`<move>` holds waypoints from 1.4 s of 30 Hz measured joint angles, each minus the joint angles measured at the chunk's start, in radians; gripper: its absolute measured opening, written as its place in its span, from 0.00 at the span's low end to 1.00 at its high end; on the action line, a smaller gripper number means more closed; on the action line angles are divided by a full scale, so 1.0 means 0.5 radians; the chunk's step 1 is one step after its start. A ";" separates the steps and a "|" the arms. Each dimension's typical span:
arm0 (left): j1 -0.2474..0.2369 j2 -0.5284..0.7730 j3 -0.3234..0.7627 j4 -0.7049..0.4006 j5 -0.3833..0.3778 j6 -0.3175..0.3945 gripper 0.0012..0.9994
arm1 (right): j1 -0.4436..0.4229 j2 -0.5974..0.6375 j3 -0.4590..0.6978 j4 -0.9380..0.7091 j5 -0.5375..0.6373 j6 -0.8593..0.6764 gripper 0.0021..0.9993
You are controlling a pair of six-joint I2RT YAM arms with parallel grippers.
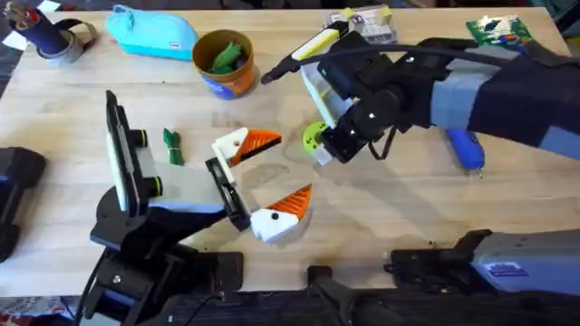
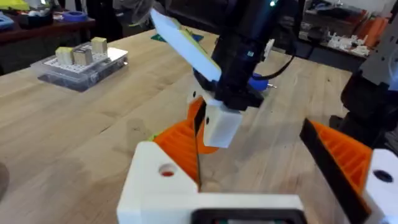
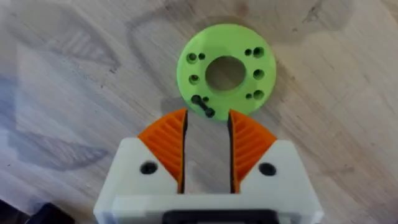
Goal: Pick up the gripper from the table and insert it into the empty holder that is missing its gripper. Then pick up a screw, insert it into the mounting hole, and use the screwdriver to tighten it. Finally, clean up the table by picking up the vegetable and placing it into the bucket.
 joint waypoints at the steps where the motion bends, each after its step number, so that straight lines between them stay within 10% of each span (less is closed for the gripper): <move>1: 0.000 0.000 0.000 0.001 0.000 0.000 0.99 | 0.000 0.007 0.000 0.000 0.000 -0.003 0.36; 13: 0.000 -0.001 0.000 0.000 0.000 0.000 0.99 | 0.000 0.088 -0.002 0.036 0.000 -0.053 0.17; 42: 0.000 -0.001 0.000 0.001 0.000 0.000 0.99 | 0.000 0.088 -0.002 0.066 -0.044 -0.054 0.14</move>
